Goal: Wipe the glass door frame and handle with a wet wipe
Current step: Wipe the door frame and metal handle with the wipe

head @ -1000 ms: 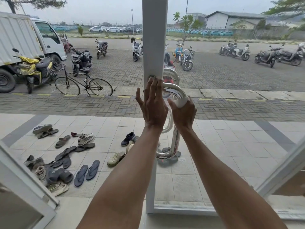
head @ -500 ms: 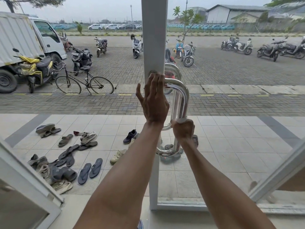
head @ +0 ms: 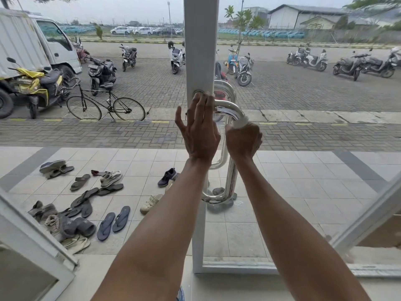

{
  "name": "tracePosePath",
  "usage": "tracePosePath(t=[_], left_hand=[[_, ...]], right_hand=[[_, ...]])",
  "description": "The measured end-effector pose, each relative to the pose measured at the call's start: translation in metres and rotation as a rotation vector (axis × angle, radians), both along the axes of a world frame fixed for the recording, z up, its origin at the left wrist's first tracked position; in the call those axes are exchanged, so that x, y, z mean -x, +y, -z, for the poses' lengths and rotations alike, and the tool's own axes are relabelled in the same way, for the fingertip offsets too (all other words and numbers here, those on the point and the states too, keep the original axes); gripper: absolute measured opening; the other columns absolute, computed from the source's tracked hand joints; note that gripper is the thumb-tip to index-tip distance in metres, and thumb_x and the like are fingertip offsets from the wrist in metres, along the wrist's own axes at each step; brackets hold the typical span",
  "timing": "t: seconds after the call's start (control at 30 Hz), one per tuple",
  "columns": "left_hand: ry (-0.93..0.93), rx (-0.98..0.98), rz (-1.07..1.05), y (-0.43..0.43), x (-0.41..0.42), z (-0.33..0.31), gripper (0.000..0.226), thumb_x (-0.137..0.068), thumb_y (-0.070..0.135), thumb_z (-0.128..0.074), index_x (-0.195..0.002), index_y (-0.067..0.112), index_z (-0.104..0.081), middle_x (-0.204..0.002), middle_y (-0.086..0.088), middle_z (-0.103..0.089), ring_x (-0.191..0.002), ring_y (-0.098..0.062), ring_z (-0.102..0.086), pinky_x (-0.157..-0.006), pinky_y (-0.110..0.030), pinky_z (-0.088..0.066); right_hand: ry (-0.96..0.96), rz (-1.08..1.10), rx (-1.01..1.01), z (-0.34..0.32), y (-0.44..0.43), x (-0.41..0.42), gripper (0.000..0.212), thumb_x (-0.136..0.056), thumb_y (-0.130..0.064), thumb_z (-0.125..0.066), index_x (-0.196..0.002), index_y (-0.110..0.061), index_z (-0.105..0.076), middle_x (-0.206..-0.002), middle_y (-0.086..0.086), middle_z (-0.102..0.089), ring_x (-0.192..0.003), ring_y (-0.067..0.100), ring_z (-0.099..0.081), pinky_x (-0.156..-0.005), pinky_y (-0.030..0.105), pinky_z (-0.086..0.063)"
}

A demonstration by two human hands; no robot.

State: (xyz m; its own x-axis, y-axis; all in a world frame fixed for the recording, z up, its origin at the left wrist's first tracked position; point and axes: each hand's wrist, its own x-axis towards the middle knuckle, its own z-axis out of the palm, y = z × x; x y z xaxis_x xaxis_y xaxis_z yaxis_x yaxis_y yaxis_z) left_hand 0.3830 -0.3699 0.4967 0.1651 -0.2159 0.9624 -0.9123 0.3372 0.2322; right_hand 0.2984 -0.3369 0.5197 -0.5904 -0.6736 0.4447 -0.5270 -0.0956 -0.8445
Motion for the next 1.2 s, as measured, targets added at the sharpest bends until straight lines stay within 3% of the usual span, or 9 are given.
tracePosePath(t=[0.17,0.37,0.53,0.7,0.83,0.93,1.03,1.2], left_hand=[[-0.009,-0.001,0.015,0.0,-0.001,0.0,0.052,-0.081,0.009,-0.055,-0.132,0.012,-0.062,-0.136,0.0,-0.061,-0.133,-0.018,-0.051,-0.113,-0.052,-0.026],[-0.053,0.006,0.034,-0.001,-0.007,0.0,0.05,-0.083,0.009,-0.055,-0.132,0.012,-0.06,-0.137,-0.001,-0.06,-0.132,-0.02,-0.051,-0.112,-0.053,-0.027],[-0.055,-0.027,0.058,0.003,-0.007,0.003,0.055,-0.083,0.009,-0.055,-0.138,0.011,-0.056,-0.142,-0.002,-0.056,-0.136,-0.019,-0.046,-0.112,-0.049,-0.027],[-0.109,-0.034,0.08,-0.002,-0.013,0.01,0.056,-0.09,0.009,-0.055,-0.145,0.011,-0.047,-0.151,-0.004,-0.046,-0.142,-0.019,-0.039,-0.114,-0.049,-0.028],[-0.141,-0.05,0.052,-0.009,-0.024,0.034,0.071,-0.09,-0.001,-0.057,-0.151,0.011,-0.025,-0.158,-0.01,-0.033,-0.147,-0.019,-0.03,-0.115,-0.047,-0.028],[-0.125,-0.169,0.111,-0.016,-0.033,0.056,0.075,-0.091,-0.003,-0.057,-0.153,0.01,-0.016,-0.161,-0.014,-0.025,-0.148,-0.021,-0.026,-0.12,-0.043,-0.024],[-0.17,-0.278,0.136,-0.018,-0.041,0.08,0.072,-0.096,0.016,-0.059,-0.154,0.008,-0.017,-0.162,-0.012,-0.023,-0.149,-0.022,-0.023,-0.121,-0.044,-0.021],[-0.363,-0.318,0.019,-0.021,-0.044,0.107,0.065,-0.098,0.025,-0.052,-0.154,0.008,-0.025,-0.162,-0.008,-0.024,-0.15,-0.021,-0.023,-0.12,-0.053,-0.02]], right_hand=[[-0.081,0.037,-0.178,0.056,0.008,-0.007,0.023,-0.077,-0.027,-0.063,-0.075,-0.004,-0.068,-0.08,0.017,-0.072,-0.082,0.037,-0.067,-0.083,0.044,-0.052],[-0.134,-0.023,-0.34,0.103,0.015,-0.006,0.024,-0.075,-0.033,-0.064,-0.076,-0.011,-0.071,-0.075,0.012,-0.073,-0.075,0.034,-0.069,-0.079,0.048,-0.055],[-0.049,0.009,-0.222,0.052,0.015,-0.004,0.028,-0.077,-0.029,-0.065,-0.082,-0.002,-0.073,-0.078,0.015,-0.072,-0.079,0.034,-0.068,-0.081,0.044,-0.055],[-0.067,0.014,-0.07,0.014,-0.002,-0.004,0.017,-0.074,-0.026,-0.064,-0.062,-0.014,-0.061,-0.058,-0.001,-0.057,-0.058,0.019,-0.057,-0.062,0.025,-0.046],[-0.125,0.005,-0.106,0.042,-0.002,-0.004,0.021,-0.072,-0.03,-0.066,-0.063,-0.012,-0.062,-0.06,0.001,-0.063,-0.064,0.024,-0.061,-0.076,0.037,-0.053],[-0.109,0.014,-0.183,0.073,-0.002,-0.006,0.026,-0.073,-0.033,-0.062,-0.066,-0.008,-0.065,-0.067,0.009,-0.069,-0.068,0.03,-0.066,-0.075,0.041,-0.055],[-0.131,0.03,-0.25,0.109,0.006,-0.007,0.023,-0.075,-0.032,-0.065,-0.069,-0.009,-0.067,-0.072,0.013,-0.071,-0.073,0.033,-0.068,-0.074,0.04,-0.055],[-0.14,0.05,-0.322,0.136,0.01,-0.009,0.018,-0.075,-0.023,-0.064,-0.072,-0.005,-0.067,-0.082,0.016,-0.069,-0.082,0.037,-0.065,-0.082,0.044,-0.051]])
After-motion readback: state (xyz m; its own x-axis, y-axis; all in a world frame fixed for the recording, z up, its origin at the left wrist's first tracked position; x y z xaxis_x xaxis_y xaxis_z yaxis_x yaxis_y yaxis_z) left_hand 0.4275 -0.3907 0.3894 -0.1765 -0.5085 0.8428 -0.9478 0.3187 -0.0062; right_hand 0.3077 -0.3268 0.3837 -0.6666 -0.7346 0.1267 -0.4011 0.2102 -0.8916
